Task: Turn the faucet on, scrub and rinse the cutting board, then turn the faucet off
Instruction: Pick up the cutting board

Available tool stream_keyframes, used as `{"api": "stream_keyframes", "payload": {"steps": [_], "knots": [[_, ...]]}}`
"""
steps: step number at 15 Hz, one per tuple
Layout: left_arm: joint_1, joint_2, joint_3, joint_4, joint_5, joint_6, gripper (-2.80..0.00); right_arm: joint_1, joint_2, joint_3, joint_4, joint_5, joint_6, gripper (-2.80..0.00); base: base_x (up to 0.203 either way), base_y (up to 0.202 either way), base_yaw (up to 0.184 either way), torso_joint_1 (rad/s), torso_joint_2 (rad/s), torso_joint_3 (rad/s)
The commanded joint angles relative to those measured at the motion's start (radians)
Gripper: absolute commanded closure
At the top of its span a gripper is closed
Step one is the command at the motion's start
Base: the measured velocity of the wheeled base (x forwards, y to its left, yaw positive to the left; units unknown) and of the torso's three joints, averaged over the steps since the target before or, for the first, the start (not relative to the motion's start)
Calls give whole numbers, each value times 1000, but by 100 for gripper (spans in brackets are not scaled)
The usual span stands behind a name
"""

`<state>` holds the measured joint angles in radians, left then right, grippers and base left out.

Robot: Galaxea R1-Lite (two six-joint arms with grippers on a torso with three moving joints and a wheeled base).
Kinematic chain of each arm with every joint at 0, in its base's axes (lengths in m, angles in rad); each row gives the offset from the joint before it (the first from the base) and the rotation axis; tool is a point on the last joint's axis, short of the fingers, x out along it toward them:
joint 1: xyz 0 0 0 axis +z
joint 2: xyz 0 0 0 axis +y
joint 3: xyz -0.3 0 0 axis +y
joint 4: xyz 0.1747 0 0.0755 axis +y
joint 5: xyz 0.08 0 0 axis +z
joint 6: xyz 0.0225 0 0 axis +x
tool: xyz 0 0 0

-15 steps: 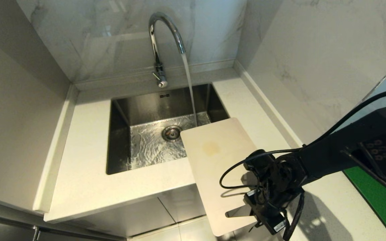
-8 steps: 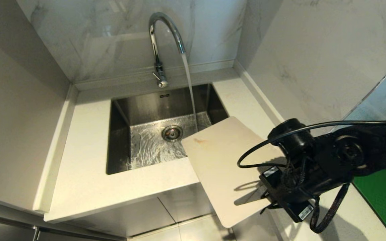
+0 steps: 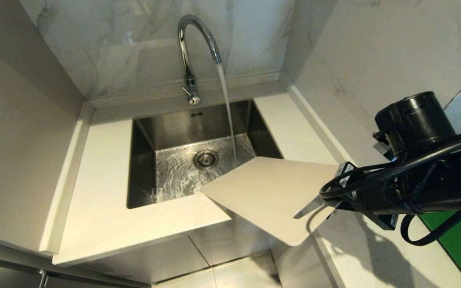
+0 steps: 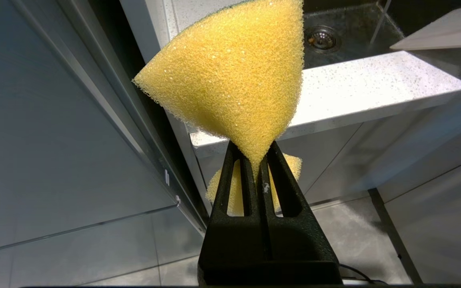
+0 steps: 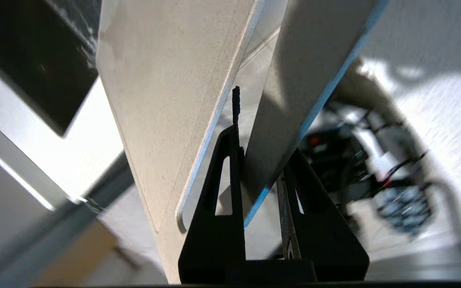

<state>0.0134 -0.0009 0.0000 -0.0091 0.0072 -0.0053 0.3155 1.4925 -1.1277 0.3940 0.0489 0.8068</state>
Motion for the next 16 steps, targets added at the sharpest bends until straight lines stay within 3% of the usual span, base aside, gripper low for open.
{"api": "stream_keyframes", "payload": {"steps": [1, 6, 13, 16], "knots": [[0, -2, 0, 0, 0, -1, 0, -4, -48, 0, -2, 1, -155, 0, 0, 0, 0, 0, 0, 0], [0, -2, 1, -1, 0, -1, 0, -43, -83, -34, -12, 0, -433, 0, 0, 0, 0, 0, 0, 0], [0, -2, 1, -1, 0, 0, 0, -113, -51, -319, -6, -1, -564, 0, 0, 0, 0, 0, 0, 0], [0, -2, 2, -1, 0, 1, 0, -119, -49, -351, -3, 3, -563, 0, 0, 0, 0, 0, 0, 0]]}}
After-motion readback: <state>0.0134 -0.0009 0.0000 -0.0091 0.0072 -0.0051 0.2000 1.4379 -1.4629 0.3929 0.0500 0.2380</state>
